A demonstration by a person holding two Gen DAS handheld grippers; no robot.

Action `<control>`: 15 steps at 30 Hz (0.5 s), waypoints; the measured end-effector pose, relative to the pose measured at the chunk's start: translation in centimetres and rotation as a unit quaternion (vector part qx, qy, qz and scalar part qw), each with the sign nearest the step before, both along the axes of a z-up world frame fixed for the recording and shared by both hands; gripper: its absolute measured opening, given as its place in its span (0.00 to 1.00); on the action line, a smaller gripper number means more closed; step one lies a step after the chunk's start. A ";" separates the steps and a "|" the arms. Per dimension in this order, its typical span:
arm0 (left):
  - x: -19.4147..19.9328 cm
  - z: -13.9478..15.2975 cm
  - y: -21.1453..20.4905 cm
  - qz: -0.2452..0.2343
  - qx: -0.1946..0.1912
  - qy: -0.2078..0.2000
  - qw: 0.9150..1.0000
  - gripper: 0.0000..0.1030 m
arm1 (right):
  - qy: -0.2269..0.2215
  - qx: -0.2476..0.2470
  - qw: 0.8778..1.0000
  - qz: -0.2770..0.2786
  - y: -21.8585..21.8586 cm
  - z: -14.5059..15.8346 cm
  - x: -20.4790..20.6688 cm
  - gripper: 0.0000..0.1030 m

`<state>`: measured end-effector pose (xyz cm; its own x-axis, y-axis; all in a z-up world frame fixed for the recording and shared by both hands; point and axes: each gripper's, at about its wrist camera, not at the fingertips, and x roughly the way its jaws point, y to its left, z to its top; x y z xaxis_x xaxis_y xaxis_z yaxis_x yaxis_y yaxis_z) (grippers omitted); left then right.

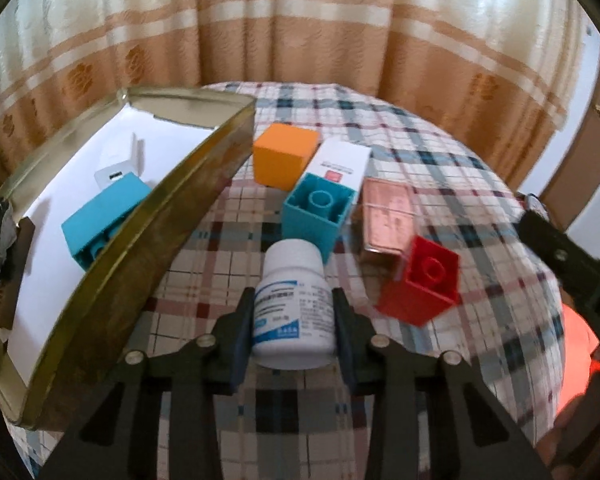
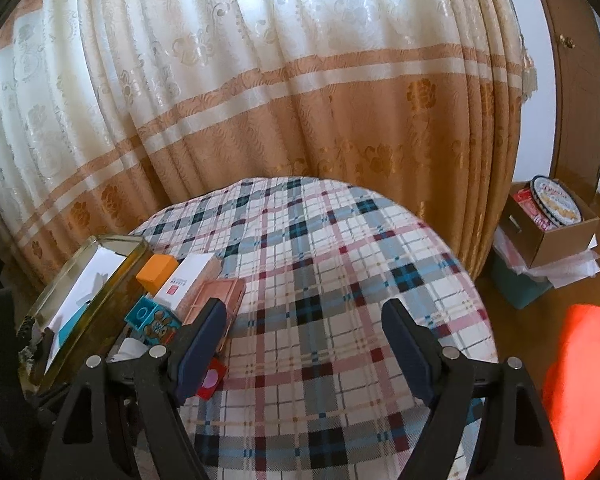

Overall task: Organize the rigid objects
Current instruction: 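Grasp the white pill bottle with the left tool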

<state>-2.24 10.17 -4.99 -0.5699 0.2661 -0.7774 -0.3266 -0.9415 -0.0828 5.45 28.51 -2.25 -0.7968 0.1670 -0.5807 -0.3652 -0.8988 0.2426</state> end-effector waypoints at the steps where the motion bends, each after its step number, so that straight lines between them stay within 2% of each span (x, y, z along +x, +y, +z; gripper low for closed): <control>1: 0.4 0.4 -0.5 -0.007 0.007 0.010 1.000 0.35 | -0.002 -0.004 1.000 0.004 -0.1 0.0 0.0 0.80; 4: 1.5 1.5 -2.1 -0.022 0.028 0.035 0.999 0.35 | -0.010 -0.013 1.000 0.025 -0.7 -0.4 -0.1 0.80; 8: 2.7 3.0 -4.9 -0.042 0.074 0.061 0.994 0.35 | -0.020 -0.014 0.998 0.049 -2.1 -0.6 -0.6 0.80; 15: 3.8 4.3 -7.0 -0.060 0.113 0.093 0.987 0.35 | -0.056 -0.024 0.995 0.085 -4.6 -1.7 -2.4 0.79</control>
